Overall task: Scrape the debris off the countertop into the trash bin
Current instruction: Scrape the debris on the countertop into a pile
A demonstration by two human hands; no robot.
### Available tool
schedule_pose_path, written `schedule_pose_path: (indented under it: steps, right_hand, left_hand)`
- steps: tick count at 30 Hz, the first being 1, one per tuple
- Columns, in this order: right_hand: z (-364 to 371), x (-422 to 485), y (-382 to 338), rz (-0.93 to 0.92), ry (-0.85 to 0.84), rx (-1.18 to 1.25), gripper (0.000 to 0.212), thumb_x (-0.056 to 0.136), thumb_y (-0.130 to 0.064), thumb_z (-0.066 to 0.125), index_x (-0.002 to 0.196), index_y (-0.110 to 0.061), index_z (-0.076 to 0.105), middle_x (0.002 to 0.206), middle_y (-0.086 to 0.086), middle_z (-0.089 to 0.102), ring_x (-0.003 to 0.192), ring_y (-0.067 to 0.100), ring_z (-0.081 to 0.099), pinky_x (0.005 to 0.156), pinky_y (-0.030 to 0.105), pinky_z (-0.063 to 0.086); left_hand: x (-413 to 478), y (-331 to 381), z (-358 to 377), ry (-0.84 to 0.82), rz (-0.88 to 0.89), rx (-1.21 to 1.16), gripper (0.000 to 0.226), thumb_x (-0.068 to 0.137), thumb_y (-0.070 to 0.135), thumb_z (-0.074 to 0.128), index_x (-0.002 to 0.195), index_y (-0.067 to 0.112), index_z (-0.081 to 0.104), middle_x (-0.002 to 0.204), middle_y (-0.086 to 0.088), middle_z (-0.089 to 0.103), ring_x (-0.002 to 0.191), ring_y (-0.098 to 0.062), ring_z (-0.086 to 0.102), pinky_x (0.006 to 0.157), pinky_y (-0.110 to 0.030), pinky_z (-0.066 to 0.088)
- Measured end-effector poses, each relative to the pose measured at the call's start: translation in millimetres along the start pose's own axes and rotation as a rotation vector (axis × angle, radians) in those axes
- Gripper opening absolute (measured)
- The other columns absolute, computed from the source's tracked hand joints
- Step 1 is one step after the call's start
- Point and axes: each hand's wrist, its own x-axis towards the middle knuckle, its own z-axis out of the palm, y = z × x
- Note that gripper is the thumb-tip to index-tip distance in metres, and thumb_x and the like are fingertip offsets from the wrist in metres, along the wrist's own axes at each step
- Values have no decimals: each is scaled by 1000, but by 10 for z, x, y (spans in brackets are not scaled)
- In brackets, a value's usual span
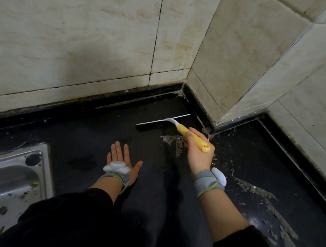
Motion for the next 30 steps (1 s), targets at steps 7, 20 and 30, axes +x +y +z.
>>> schedule_pose_path:
  steps: [7, 20, 30]
  right_hand:
    - [-598, -135, -58, 14, -5, -81, 13, 82, -16, 72, 85, -28, 77, 92, 4, 75, 92, 24, 71, 93, 44, 54]
    - [-1198, -184, -336, 51, 57, -60, 13, 85, -1, 63, 88, -10, 72, 82, 6, 70, 79, 25, 67, 75, 32, 59]
    - [-801, -28, -202, 124, 4, 143, 17, 85, -7, 67, 101, -13, 70, 100, 16, 72, 95, 26, 70, 85, 31, 56]
  left_hand:
    - [-4, -10, 32, 8, 23, 12, 86, 93, 65, 15, 150, 10, -19, 155, -17, -28, 145, -31, -21, 118, -42, -8]
    - [-571, 329, 337, 12, 63, -3, 83, 97, 58, 17, 150, 4, -16, 154, -19, -26, 145, -32, -21, 119, -42, -7]
    - [-635, 469, 416, 5, 45, -23, 83, 96, 59, 16, 149, 6, -19, 153, -20, -29, 144, -33, -24, 118, -43, -11]
